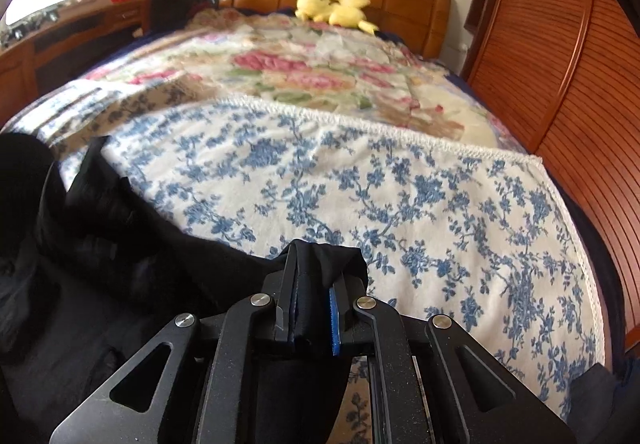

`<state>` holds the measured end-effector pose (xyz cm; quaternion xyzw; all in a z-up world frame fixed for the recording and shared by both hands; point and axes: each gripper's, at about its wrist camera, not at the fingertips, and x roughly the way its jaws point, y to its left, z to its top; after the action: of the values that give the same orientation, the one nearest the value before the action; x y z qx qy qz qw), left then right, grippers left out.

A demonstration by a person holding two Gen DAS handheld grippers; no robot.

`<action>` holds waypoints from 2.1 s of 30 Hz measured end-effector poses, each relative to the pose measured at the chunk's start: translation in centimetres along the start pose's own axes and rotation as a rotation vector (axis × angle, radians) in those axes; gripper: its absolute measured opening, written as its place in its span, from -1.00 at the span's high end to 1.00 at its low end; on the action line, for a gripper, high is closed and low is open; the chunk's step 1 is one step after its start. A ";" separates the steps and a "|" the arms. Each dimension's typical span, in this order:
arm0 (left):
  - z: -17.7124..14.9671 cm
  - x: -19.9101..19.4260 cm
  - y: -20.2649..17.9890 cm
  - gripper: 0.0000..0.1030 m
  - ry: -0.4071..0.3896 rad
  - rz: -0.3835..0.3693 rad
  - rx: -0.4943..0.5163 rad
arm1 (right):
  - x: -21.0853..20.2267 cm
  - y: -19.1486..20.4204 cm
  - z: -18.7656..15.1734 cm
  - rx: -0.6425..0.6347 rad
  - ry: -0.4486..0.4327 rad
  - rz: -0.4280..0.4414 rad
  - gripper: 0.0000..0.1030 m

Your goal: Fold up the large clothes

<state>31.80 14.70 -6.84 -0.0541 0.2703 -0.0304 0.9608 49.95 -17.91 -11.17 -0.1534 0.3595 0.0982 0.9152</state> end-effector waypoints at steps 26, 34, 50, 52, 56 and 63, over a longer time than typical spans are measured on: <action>-2.4 -1.2 -5.3 0.32 0.066 -0.108 0.098 | -11.4 2.4 -9.9 -0.013 0.050 0.129 -0.30; -3.8 -2.4 -8.0 0.32 0.091 -0.143 0.147 | -11.4 2.0 -14.5 0.053 0.135 0.170 -0.33; -8.3 -3.9 -6.0 0.24 0.154 -0.093 0.120 | -10.1 1.3 -17.5 0.182 0.106 0.194 -0.55; -9.3 -4.1 -4.9 0.22 0.167 -0.072 0.103 | -10.2 1.6 -17.5 0.169 0.106 0.182 -0.56; -10.9 -4.6 -2.7 0.21 0.190 -0.028 0.055 | -10.2 1.6 -17.5 0.159 0.107 0.175 -0.56; -12.1 -5.6 -0.5 0.17 0.194 0.024 0.013 | -11.2 1.6 -17.8 0.165 0.111 0.167 -0.56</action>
<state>20.70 13.65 -14.21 -0.0413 0.3623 -0.0257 0.9308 30.25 -23.48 -16.15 -0.0525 0.4278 0.1356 0.8921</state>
